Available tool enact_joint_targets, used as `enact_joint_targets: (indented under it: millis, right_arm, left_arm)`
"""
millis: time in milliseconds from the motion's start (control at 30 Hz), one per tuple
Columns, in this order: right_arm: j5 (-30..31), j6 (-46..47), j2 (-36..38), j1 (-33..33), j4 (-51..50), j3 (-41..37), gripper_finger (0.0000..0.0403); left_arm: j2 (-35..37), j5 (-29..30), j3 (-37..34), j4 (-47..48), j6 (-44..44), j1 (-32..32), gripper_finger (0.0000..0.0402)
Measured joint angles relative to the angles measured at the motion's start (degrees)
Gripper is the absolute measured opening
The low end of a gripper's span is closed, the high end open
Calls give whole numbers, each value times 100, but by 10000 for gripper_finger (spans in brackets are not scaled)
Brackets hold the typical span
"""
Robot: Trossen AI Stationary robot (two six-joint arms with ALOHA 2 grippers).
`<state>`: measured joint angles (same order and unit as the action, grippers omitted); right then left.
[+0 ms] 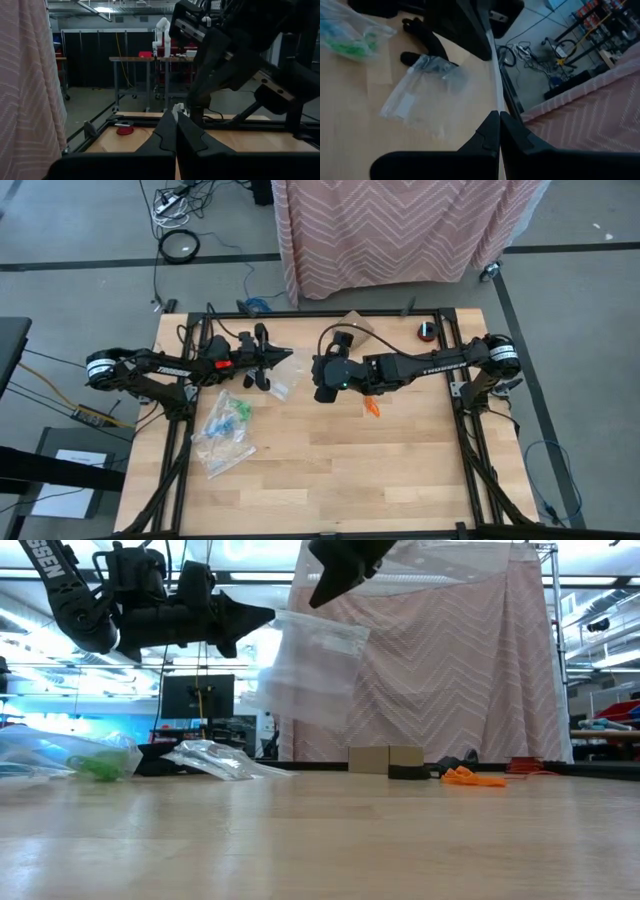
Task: Sort rubber bands
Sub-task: Open the transparent zip bag
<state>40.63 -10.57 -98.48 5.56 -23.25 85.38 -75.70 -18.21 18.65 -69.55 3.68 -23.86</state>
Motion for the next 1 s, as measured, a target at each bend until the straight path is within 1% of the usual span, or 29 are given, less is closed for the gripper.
enact_joint_targets:
  millis: [133,233,600,800,1000]
  right_arm:
    - [-190,41,0,-115,-148,0,0]
    - [-191,28,-2,-192,-179,0,0]
    - [-207,-323,-2,-236,160,0,0]
    - [-622,-212,-4,-311,128,0,0]
    - [-631,-170,-4,-366,81,0,0]
  left_arm:
    - [0,-1,-2,-4,-4,1,1]
    - [0,-1,-2,0,-2,2,1]
    - [0,-1,-2,-1,-28,0,1]
    - [0,-1,-2,-1,-31,0,1]
    - [0,-1,-2,-3,-33,0,1]
